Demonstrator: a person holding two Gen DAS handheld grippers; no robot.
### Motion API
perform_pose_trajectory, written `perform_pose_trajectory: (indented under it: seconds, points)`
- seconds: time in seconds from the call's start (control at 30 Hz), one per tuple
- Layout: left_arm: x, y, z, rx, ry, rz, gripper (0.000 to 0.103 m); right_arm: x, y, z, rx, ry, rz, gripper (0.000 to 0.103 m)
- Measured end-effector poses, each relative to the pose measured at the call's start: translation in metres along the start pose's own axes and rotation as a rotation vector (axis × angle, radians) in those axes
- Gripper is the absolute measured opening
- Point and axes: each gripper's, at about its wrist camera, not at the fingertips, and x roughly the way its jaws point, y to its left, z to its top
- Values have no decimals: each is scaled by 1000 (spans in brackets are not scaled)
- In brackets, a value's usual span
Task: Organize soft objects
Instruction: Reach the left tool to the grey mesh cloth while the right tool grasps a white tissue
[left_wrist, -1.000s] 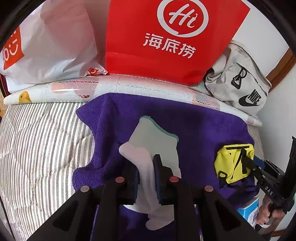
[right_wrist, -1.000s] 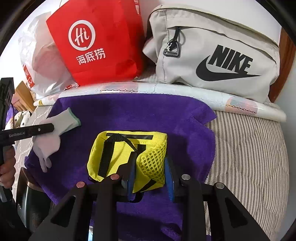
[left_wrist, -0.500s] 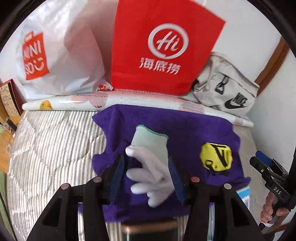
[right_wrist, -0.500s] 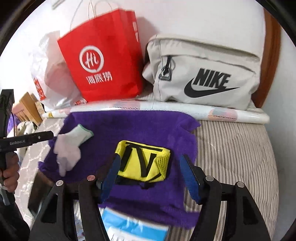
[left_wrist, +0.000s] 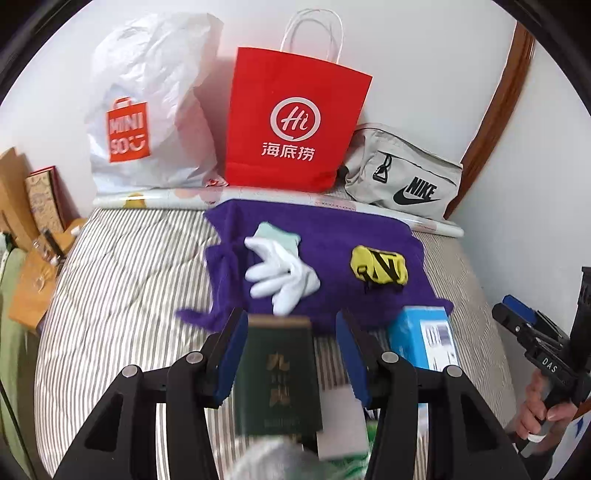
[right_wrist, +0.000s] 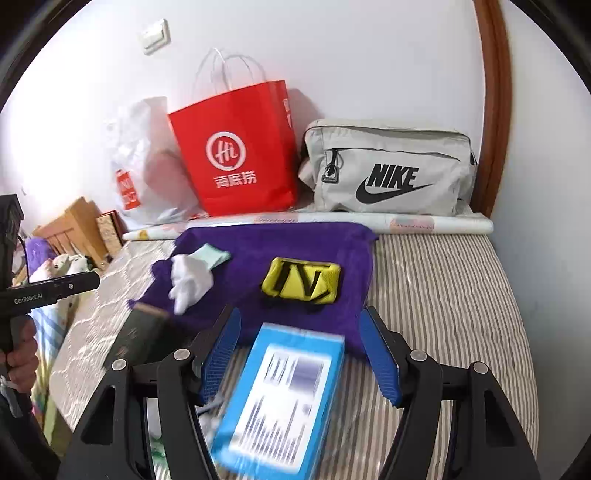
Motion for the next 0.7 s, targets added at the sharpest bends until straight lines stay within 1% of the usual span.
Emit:
perform_pose_trajectory:
  seconds: [0.17, 0.33, 0.43, 0.53, 0.63, 0.7]
  points:
    - [-20, -2, -34, -17, 10, -31, 47, -25, 20, -35, -72, 16, -5, 66]
    - [-27, -2, -67, -24, 29, -24, 47, -31, 31, -70, -71, 66, 57, 66]
    - [-24, 6, -86, -47, 56, -38, 47, -29, 39, -89, -81, 85, 82, 66]
    - [-18, 13, -97, -57, 79, -39, 47, -25, 53, -99, -113, 95, 90, 66]
    - [-14, 20, -104, -43, 85, -29, 47, -19, 68, -106, -151, 99, 95, 66]
    - [-9, 26, -105, -36, 93, -30, 47, -12, 78, -109, -169, 105, 84, 66]
